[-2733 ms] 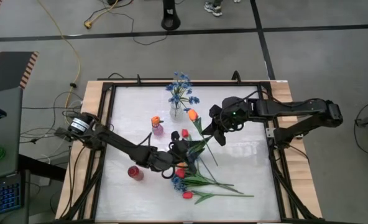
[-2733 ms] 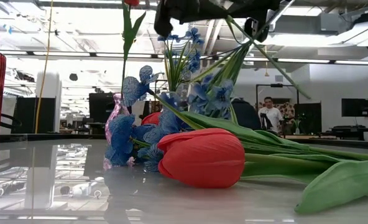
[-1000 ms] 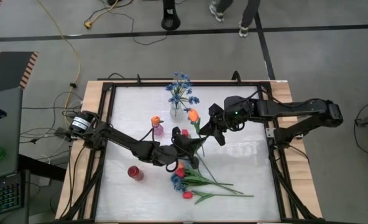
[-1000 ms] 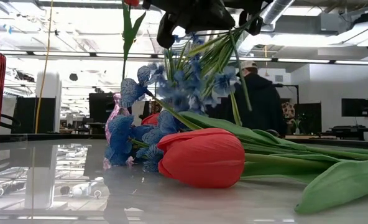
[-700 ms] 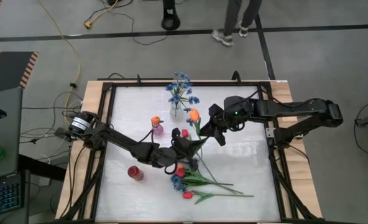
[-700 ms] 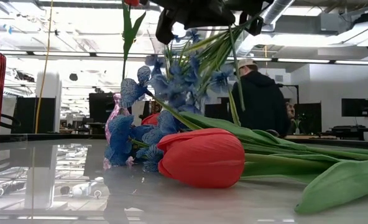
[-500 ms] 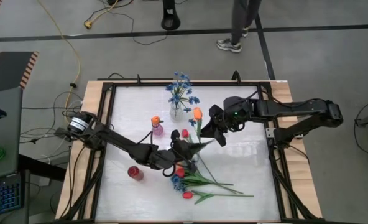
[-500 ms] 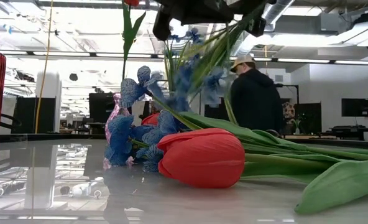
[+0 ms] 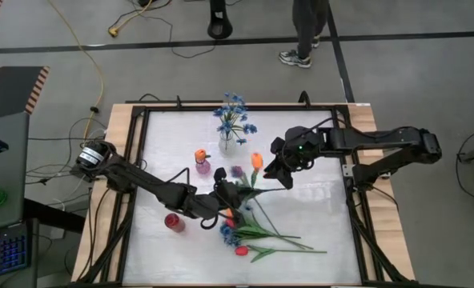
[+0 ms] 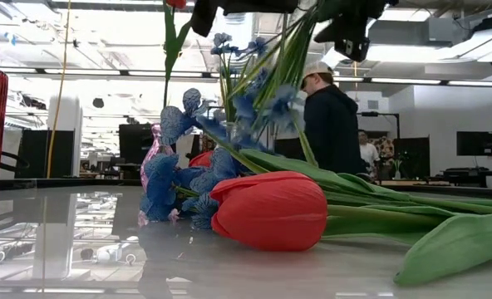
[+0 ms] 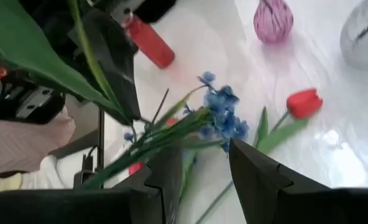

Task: Sort flowers into vase by color
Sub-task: Put the top orange tulip into the purple vase

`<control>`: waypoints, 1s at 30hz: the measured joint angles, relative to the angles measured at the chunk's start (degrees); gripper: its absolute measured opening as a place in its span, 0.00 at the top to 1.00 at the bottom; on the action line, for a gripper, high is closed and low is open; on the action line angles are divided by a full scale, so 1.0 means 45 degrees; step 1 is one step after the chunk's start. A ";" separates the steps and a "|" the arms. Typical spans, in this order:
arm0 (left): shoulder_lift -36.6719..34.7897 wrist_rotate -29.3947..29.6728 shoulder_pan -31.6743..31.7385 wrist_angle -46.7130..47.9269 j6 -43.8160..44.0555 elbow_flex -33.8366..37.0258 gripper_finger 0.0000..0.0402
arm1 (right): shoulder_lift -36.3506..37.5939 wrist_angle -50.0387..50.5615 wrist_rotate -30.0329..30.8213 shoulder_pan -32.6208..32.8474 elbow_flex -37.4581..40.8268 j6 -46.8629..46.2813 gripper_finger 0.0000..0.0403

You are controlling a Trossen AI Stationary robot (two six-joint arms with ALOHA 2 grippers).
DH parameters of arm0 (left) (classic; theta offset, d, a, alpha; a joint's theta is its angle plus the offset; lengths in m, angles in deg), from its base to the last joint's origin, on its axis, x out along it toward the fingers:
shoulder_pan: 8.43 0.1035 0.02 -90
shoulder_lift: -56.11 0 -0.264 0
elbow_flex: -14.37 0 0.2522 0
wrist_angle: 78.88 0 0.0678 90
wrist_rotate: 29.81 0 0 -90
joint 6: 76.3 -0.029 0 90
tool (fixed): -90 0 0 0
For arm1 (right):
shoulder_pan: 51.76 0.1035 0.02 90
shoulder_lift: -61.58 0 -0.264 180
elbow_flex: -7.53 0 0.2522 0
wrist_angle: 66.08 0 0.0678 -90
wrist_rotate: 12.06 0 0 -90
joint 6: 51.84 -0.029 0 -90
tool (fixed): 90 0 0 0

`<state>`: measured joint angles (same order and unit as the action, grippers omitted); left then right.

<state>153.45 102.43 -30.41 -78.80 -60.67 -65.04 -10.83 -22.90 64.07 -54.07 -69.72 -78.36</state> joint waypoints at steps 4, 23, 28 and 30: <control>0.0007 0.0002 0.0114 0.0595 0.0150 0.0000 1.00 | -0.0002 0.0672 -0.0598 -0.0005 0.0000 0.0002 0.61; 0.0048 -0.0103 0.0265 0.1570 0.0338 0.0039 1.00 | 0.0002 0.0017 -0.3411 -0.1055 0.0000 -0.0005 0.61; 0.0048 -0.0101 0.0355 0.1566 0.0341 0.0039 1.00 | 0.0002 0.0097 -0.3654 -0.0913 0.0000 -0.0005 0.61; 0.0048 -0.0099 0.0367 0.1566 0.0341 0.0039 1.00 | 0.0002 0.0128 -0.3647 -0.0785 0.0000 -0.0001 0.61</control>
<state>153.66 101.98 -28.76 -71.76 -59.13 -64.86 -10.82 -22.32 47.66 -57.60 -69.72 -78.37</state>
